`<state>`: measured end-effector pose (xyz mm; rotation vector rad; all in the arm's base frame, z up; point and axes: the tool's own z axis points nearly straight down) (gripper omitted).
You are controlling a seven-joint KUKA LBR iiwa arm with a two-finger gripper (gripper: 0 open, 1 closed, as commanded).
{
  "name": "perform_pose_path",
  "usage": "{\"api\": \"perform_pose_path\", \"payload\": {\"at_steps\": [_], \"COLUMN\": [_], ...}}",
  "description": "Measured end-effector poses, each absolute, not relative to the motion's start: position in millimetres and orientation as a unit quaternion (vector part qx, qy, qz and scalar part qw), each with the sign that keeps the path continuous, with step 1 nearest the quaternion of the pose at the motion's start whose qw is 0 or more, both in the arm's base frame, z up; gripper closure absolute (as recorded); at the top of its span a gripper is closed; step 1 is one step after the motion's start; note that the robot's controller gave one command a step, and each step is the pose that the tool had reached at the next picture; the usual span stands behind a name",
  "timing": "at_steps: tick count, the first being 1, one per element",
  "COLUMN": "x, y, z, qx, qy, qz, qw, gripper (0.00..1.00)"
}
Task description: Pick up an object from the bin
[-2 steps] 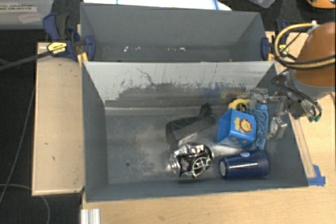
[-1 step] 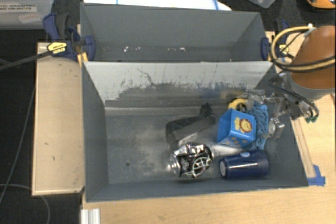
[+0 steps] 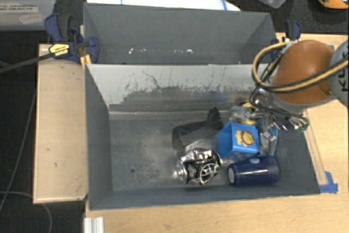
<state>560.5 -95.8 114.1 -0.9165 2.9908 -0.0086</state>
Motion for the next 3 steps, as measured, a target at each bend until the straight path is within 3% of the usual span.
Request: {"api": "perform_pose_path", "payload": {"at_steps": [1, 2, 3], "x": [567.4, 518.6, 559.8], "y": [-113, -109, -139], "z": [102, 196, 96], "qx": [-0.284, -0.408, -0.27], "qy": [0.959, 0.913, 0.963], "qz": [-0.004, -0.005, -0.006], "qw": [0.01, 0.01, 0.016], "gripper": [0.0, 0.0, 0.0]}}
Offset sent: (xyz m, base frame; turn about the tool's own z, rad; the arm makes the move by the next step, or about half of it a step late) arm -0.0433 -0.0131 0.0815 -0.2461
